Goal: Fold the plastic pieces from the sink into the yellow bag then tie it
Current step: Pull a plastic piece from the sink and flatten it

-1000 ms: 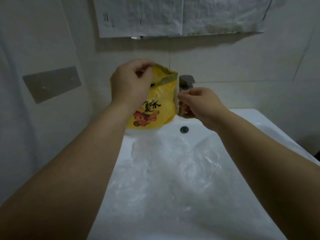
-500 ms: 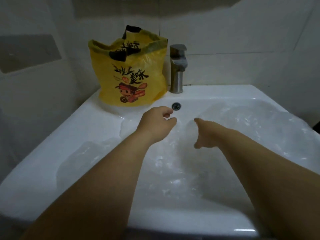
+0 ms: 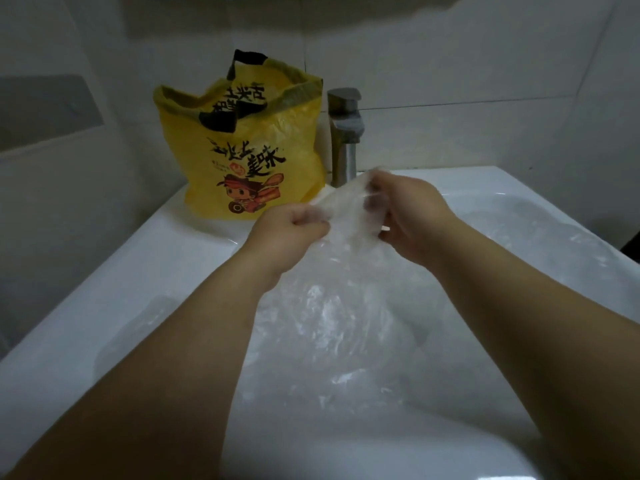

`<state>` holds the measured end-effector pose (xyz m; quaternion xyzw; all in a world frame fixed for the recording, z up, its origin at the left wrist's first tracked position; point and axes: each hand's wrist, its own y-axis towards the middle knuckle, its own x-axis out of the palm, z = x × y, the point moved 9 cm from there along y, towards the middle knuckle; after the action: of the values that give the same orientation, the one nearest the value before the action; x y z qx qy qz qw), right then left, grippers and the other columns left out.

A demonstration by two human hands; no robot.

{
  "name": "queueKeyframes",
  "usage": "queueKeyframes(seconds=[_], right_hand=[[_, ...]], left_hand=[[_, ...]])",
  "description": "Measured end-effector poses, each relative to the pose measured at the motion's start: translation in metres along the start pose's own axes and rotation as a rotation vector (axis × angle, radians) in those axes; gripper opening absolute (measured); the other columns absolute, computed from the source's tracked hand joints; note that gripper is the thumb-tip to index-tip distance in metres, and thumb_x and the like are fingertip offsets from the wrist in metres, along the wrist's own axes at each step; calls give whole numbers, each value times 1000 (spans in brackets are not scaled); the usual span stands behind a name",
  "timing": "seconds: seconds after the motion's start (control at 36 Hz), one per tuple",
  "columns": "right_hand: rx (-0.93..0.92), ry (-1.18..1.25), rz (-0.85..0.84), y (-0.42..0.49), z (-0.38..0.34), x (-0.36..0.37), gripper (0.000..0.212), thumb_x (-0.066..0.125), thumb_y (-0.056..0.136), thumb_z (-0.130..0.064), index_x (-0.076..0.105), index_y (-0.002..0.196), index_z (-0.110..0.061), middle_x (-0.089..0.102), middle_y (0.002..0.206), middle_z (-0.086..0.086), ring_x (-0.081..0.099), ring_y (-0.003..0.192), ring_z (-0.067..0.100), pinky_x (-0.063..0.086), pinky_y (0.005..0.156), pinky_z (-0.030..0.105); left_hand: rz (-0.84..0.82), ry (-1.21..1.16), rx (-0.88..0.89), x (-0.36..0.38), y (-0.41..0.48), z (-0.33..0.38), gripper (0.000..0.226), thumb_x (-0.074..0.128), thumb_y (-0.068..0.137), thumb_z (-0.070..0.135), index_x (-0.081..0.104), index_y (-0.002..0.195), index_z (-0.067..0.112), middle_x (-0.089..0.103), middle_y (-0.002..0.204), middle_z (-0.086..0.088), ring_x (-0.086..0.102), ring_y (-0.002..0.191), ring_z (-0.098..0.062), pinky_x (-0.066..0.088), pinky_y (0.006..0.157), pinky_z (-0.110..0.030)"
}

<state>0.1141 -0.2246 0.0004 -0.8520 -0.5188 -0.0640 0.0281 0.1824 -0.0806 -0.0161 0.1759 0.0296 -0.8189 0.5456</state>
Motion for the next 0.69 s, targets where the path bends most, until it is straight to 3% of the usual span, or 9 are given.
queueKeyframes(seconds=[0.11,0.19,0.28,0.39,0.47,0.53,0.61,0.69], right_hand=[[-38,64,179,0,-11,-23,22,53,96,-32,58,82,-16,62,93,9,61,102,30,49,96,45],[6,128,193,0,-9,-29,25,54,95,-38,57,82,-18,64,92,5,63,92,19,50,92,40],[46,152,105,-2,-7,-21,27,53,95,-43,55,82,-19,66,94,6,64,87,20,53,81,35],[23,183,71,-2,-15,-15,29,53,95,-43,55,82,-18,65,88,4,65,85,21,55,75,35],[-92,18,197,1,-23,-28,26,54,95,-41,56,104,-17,62,108,6,62,102,25,54,87,39],[-136,-64,191,1,-25,-27,38,58,93,-39,50,123,-16,56,118,4,58,106,23,54,84,33],[-139,-170,32,1,-18,-9,40,66,89,-32,53,122,-15,60,111,5,60,92,20,54,80,35],[-130,-340,-36,-1,-8,4,48,68,88,-27,49,132,-16,60,107,4,62,89,17,55,86,36]], left_hand=[[40,120,25,-8,2,-4,13,68,87,10,66,94,21,60,83,10,55,75,-2,43,59,-8],[25,257,12,-5,-1,-5,22,71,86,24,63,106,27,56,93,12,53,80,-1,39,61,-13],[-104,66,-16,12,-5,2,33,71,85,37,60,115,30,60,105,16,57,89,2,43,62,-14],[-105,-123,42,15,-7,17,8,63,92,20,71,95,20,72,85,9,67,79,-6,50,71,-20],[36,-200,53,0,-2,17,18,59,94,15,67,79,22,66,66,15,62,66,-1,46,62,-14],[98,-190,46,-9,-1,17,20,60,94,16,65,77,24,65,66,16,62,68,-2,46,62,-17],[197,124,39,-23,-2,12,12,62,90,29,66,85,19,61,77,9,58,79,-13,45,68,-25],[352,458,7,-47,-9,12,20,61,83,48,68,90,30,63,89,12,57,95,-21,44,95,-40]])
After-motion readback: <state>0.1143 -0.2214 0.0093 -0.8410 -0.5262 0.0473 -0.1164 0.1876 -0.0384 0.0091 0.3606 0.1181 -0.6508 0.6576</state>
